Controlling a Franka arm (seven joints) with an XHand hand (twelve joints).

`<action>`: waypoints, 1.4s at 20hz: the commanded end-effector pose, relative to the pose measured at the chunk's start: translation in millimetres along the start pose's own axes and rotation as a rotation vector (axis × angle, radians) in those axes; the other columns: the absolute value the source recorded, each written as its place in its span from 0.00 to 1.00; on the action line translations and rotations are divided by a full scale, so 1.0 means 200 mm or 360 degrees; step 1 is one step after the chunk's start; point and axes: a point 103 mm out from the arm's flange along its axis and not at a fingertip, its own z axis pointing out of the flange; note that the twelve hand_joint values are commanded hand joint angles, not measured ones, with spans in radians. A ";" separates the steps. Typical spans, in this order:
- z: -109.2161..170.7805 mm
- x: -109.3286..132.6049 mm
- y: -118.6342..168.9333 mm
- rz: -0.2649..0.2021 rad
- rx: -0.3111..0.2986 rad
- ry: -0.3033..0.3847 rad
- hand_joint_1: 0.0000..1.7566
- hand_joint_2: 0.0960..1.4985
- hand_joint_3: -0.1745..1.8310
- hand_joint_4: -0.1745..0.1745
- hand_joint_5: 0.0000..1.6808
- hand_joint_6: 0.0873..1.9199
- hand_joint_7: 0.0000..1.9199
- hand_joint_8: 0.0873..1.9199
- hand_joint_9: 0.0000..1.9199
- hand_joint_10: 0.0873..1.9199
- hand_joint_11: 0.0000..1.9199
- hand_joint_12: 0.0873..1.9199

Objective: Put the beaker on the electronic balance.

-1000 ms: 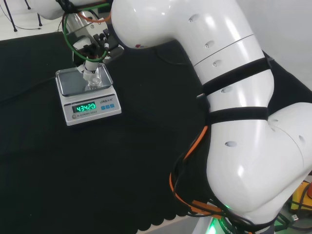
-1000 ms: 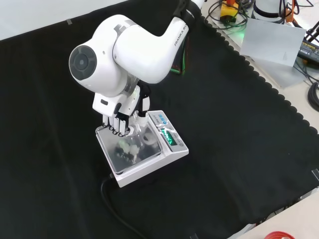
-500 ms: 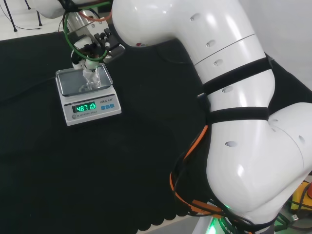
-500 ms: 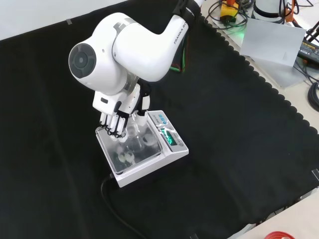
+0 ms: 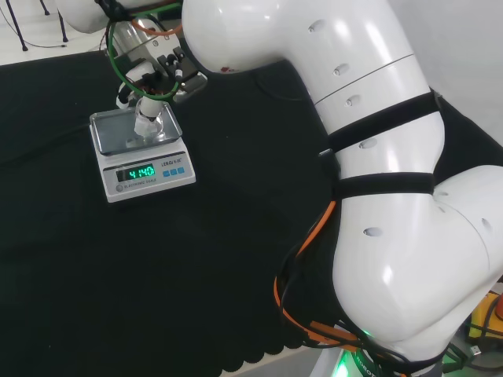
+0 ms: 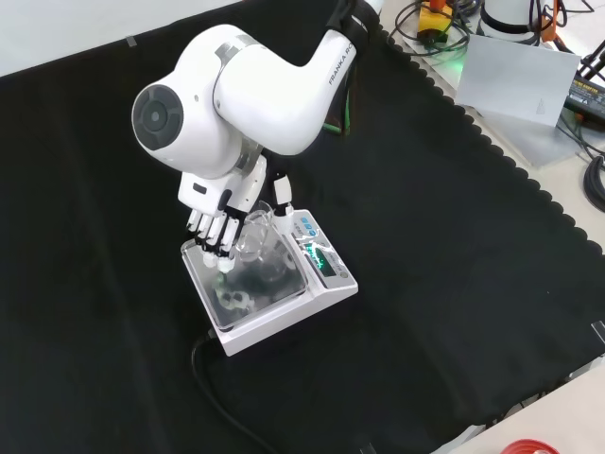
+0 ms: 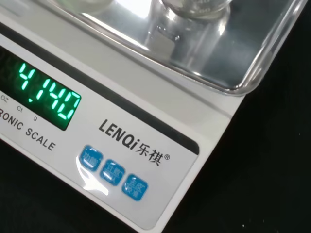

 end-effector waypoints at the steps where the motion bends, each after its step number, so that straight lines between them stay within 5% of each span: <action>1: -0.01 -0.03 -0.03 0.0016 -0.0027 0.0029 0.43 0.54 0.00 0.40 0.10 0.02 0.00 0.20 0.00 0.39 0.00 0.72; 11: -0.10 0.00 -0.04 0.0017 -0.0086 0.0008 0.42 0.54 0.01 0.38 0.14 0.00 0.00 0.26 0.01 0.42 0.00 0.73; 28: -0.04 0.00 -0.06 0.0009 -0.0044 0.0020 0.42 0.55 0.01 0.38 0.15 0.00 0.00 0.28 0.02 0.42 0.00 0.74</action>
